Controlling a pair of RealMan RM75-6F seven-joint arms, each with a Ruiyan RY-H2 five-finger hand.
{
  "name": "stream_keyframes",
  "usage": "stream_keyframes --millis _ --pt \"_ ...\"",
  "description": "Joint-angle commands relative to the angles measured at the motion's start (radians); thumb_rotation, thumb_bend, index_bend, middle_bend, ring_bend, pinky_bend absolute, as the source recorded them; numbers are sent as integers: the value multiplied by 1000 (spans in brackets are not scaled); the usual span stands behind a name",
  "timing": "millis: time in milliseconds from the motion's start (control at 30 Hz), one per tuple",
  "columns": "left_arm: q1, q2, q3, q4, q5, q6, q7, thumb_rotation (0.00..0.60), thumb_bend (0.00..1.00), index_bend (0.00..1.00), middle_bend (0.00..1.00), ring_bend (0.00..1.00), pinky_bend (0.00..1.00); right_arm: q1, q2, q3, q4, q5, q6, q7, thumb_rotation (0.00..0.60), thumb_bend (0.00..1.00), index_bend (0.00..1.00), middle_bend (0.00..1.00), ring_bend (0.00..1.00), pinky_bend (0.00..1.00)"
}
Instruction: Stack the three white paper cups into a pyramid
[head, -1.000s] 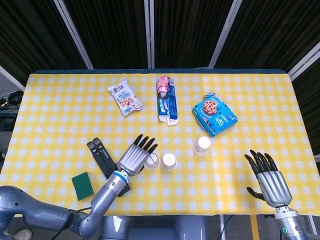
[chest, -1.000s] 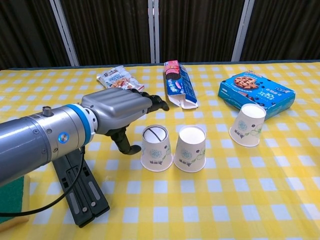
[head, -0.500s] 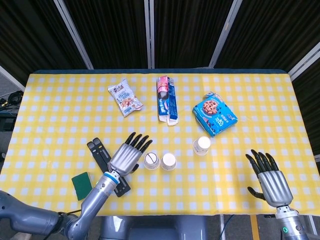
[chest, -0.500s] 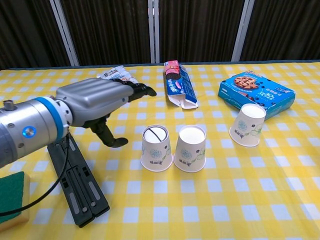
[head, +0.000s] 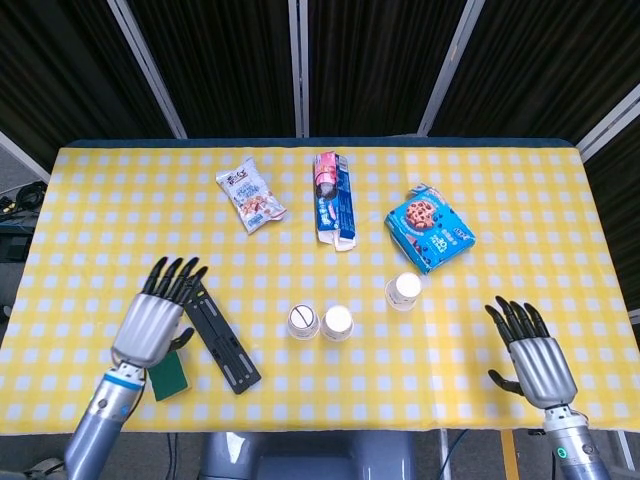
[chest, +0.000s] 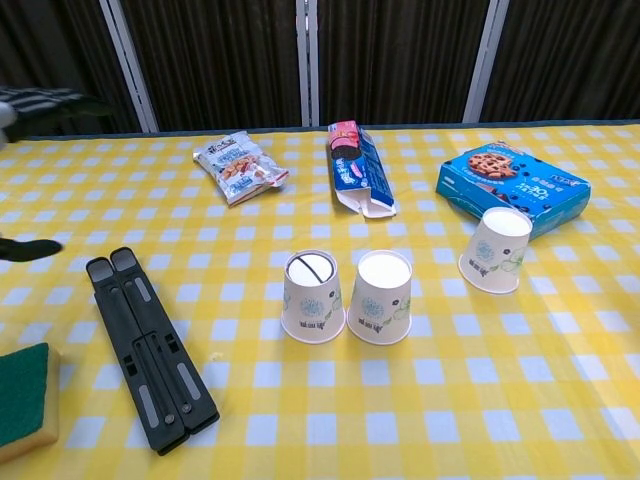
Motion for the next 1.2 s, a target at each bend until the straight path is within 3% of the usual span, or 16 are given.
stream_keyframes --millis 33,200,533,667,800,1200 --pt "129 88 84 79 102 114 -138 600 216 0 0 0 0 28 -17 20 -7 18 -32 -28 600 67 97 0 0 0" --pt "207 117 108 177 157 158 -237 600 215 0 0 0 0 85 -65 56 -33 43 -93 -109 600 68 97 0 0 0" --pt "260 162 56 202 211 132 -346 600 215 0 0 0 0 241 -190 150 -82 219 -271 -340 600 111 110 0 0 0" --pt "275 171 33 200 224 105 -356 600 215 0 0 0 0 291 -253 185 -69 289 -287 -406 600 133 110 0 0 0" --pt "285 176 19 199 240 90 -361 600 215 0 0 0 0 328 -292 212 -43 345 -298 -443 600 227 132 0 0 0" --pt "314 190 -26 201 270 38 -378 600 215 0 0 0 0 389 -308 241 -3 508 -302 -520 600 340 191 0 0 0"
